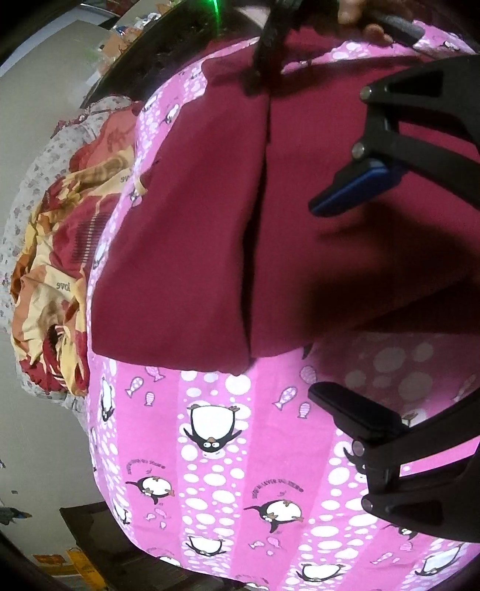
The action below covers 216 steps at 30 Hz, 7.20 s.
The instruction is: Fold small clothes
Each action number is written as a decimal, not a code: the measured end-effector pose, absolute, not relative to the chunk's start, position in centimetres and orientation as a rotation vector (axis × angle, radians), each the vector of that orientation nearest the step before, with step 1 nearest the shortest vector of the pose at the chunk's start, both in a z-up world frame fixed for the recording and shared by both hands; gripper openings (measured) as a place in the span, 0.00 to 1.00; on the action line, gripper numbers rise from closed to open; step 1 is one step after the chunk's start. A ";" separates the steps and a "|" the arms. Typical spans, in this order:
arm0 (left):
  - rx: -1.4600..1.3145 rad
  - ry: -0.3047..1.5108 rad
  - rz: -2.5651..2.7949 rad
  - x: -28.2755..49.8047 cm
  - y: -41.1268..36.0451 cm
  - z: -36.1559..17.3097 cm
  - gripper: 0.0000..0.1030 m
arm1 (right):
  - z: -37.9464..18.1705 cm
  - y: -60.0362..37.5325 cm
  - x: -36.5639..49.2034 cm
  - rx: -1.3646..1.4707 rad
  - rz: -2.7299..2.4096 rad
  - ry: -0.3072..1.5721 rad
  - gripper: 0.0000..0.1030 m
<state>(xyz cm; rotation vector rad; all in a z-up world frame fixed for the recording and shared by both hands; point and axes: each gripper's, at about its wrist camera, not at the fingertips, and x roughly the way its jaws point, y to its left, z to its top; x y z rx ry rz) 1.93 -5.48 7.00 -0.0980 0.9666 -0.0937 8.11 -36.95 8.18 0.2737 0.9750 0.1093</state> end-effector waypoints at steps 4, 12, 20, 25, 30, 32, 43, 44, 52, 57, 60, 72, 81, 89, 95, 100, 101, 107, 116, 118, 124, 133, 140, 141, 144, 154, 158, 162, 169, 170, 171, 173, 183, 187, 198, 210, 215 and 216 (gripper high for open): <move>-0.094 0.954 -0.104 1.2 -5.7 7.5 0.87 | 10.3 -38.2 5.2 0.343 0.118 0.902 0.35; -0.120 0.968 -0.129 1.4 -7.2 7.3 0.87 | 10.2 -44.3 -1.7 0.502 0.047 0.889 0.69; -0.086 0.986 -0.166 0.5 -9.1 6.4 0.87 | 9.0 -48.5 -5.6 0.654 -0.004 0.890 0.69; -0.032 0.998 -0.163 0.0 -10.1 5.5 0.87 | 8.4 -50.1 -8.8 0.751 -0.041 0.861 0.69; -0.017 0.952 -0.185 -0.7 -10.0 6.6 0.87 | 8.8 -51.7 -14.6 0.732 -0.123 0.808 0.72; -0.029 0.929 -0.192 -0.8 -9.9 7.1 0.87 | 8.2 -52.8 -16.9 0.770 -0.156 0.796 0.72; -0.008 0.918 -0.224 -1.5 -11.2 7.7 0.87 | 5.9 -56.8 -19.3 0.976 -0.214 0.673 0.73; 0.003 0.916 -0.224 -1.6 -11.3 7.7 0.87 | 6.1 -56.9 -19.0 0.986 -0.212 0.650 0.73; 0.011 0.912 -0.216 -1.7 -10.9 8.1 0.87 | 7.1 -59.1 -15.0 0.971 -0.257 0.593 0.12; 0.012 0.891 -0.192 -1.4 -9.2 8.7 0.87 | 13.4 -60.8 -12.0 0.822 -0.293 0.475 0.08; -0.007 0.882 -0.176 -1.1 -7.7 9.2 0.87 | 18.9 -61.4 -10.2 0.747 -0.295 0.372 0.08; -0.114 0.820 -0.081 0.8 -1.3 11.6 0.87 | 28.5 -40.0 5.3 0.403 0.276 0.461 0.08; -0.157 0.841 -0.016 1.3 2.3 10.7 0.87 | 16.0 -19.8 13.1 0.279 0.541 0.776 0.09; -0.185 0.821 -0.061 3.1 2.0 10.8 0.87 | 11.4 -21.0 10.5 0.320 0.608 0.904 0.56; -0.176 0.795 -0.114 5.4 0.0 11.0 0.87 | 13.4 -29.8 4.8 0.355 0.510 0.814 0.70; -0.127 0.779 -0.081 8.9 -1.6 10.5 0.87 | 13.4 -37.2 2.2 0.392 0.374 0.819 0.71; -0.126 0.779 -0.100 9.6 -2.0 10.4 0.87 | 13.0 -38.6 2.0 0.411 0.345 0.826 0.71; -0.113 0.875 -0.177 13.0 -4.2 9.2 0.14 | 11.2 -45.0 3.1 0.579 0.217 0.846 0.71; -0.218 0.839 -0.116 12.7 -0.2 10.3 0.04 | 9.5 -45.1 8.6 0.614 0.179 0.894 0.71; -0.249 0.853 -0.149 12.7 0.2 9.9 0.04 | 9.2 -44.4 9.2 0.614 0.181 0.897 0.73; -0.227 0.870 -0.177 12.7 -1.0 9.7 0.05 | 7.6 -43.1 11.5 0.592 0.210 0.941 0.55; -0.213 0.866 -0.167 11.0 -1.0 9.4 0.73 | 8.3 -44.0 11.9 0.432 0.042 0.928 0.12; -0.224 0.927 -0.200 5.9 2.0 9.0 0.73 | 9.6 -45.9 7.7 0.597 0.149 0.904 0.67; -0.215 0.930 -0.201 5.1 2.2 8.9 0.73 | 10.0 -46.1 6.2 0.607 0.177 0.906 0.67; -0.181 0.961 -0.222 1.5 3.0 8.5 0.73 | 10.0 -45.7 2.0 0.609 0.245 0.973 0.67; -0.144 1.085 -0.261 -5.0 1.0 4.9 0.74 | 5.0 -41.3 -3.2 0.560 0.263 1.067 0.60; -0.127 1.110 -0.255 -6.3 0.5 3.9 0.73 | 5.2 -39.3 -3.2 0.404 0.227 1.047 0.10; -0.135 1.108 -0.266 -7.8 0.7 3.9 0.73 | 6.9 -40.8 -4.2 0.328 0.117 0.989 0.08; -0.109 1.134 -0.264 -8.9 0.0 3.1 0.74 | 6.8 -42.4 -5.0 0.528 0.157 0.977 0.10; -0.096 1.130 -0.262 -9.1 -0.2 3.2 0.74 | 7.3 -42.2 -5.4 0.541 0.169 0.974 0.15; -0.089 1.129 -0.259 -9.2 -0.2 3.2 0.74 | 7.8 -41.9 -6.1 0.547 0.196 0.979 0.20; -0.076 1.129 -0.252 -9.3 -0.5 3.3 0.74 | 8.8 -41.2 -7.2 0.520 0.229 0.979 0.44; -0.071 1.133 -0.248 -8.8 -0.7 3.0 0.73 | 8.6 -40.5 -12.2 0.589 0.235 0.987 0.52; -0.051 1.137 -0.257 -8.3 -1.5 2.6 0.67 | 8.7 -41.3 -13.1 0.627 0.214 0.978 0.53; -0.209 1.116 -0.297 -9.7 0.7 4.1 0.05 | 9.5 -42.6 -13.7 0.682 0.203 0.949 0.57; -0.179 1.112 -0.328 -10.6 1.1 5.2 0.07 | 8.4 -42.6 -14.4 0.614 0.283 1.136 0.62; -0.208 1.149 -0.307 -11.2 1.4 4.5 0.56 | 9.2 -43.0 -16.3 0.579 0.337 1.203 0.70; -0.218 1.148 -0.310 -11.5 1.5 4.6 0.56 | 9.2 -43.2 -16.6 0.582 0.342 1.208 0.71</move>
